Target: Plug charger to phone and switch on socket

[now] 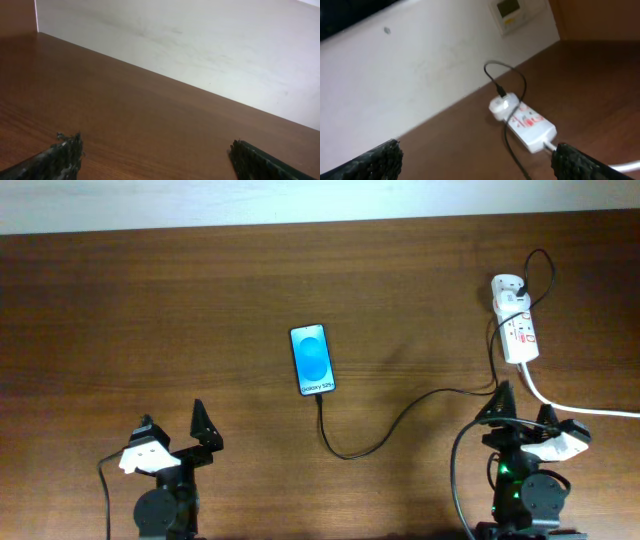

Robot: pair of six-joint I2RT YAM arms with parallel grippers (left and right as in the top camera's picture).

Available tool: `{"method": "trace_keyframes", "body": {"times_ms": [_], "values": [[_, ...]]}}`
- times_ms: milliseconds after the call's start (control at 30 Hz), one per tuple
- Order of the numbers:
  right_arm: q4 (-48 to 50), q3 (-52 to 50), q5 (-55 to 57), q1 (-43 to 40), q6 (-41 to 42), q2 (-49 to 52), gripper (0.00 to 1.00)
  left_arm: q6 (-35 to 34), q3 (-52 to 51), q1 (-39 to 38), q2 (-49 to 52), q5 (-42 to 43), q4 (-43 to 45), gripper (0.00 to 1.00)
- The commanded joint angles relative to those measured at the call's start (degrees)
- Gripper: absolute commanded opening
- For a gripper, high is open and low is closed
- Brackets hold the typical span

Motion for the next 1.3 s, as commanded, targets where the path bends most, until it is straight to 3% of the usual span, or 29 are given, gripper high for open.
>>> {"method": "trace_keyframes", "body": {"times_ms": [0,133,400,533,1267], "values": [[-0.63,-0.96,-2.62,-0.11,-5.81,-0.63,0.99,0.07,-0.42,0.04,-0.28,-0.63,0.15,0.99],[-3.10,-0.96,-10.10,-0.11,-17.75,-0.63,0.99,0.07,-0.42,0.04,-0.28,-0.63,0.15,0.99],[-3.13,-0.96,-10.84,-0.11,-19.15,-0.63,0.99,0.07,-0.42,0.04,-0.28,-0.63,0.15,0.99],[-3.13,-0.96,-12.11,-0.11,-30.23,-0.63,0.99,0.07,-0.42,0.04,-0.28,-0.63,0.15,0.99],[-3.15,-0.96,-12.13,-0.11,-30.14,-0.61,0.99,0.07,-0.42,0.04,-0.28,-0.63,0.15,0.99]]}}
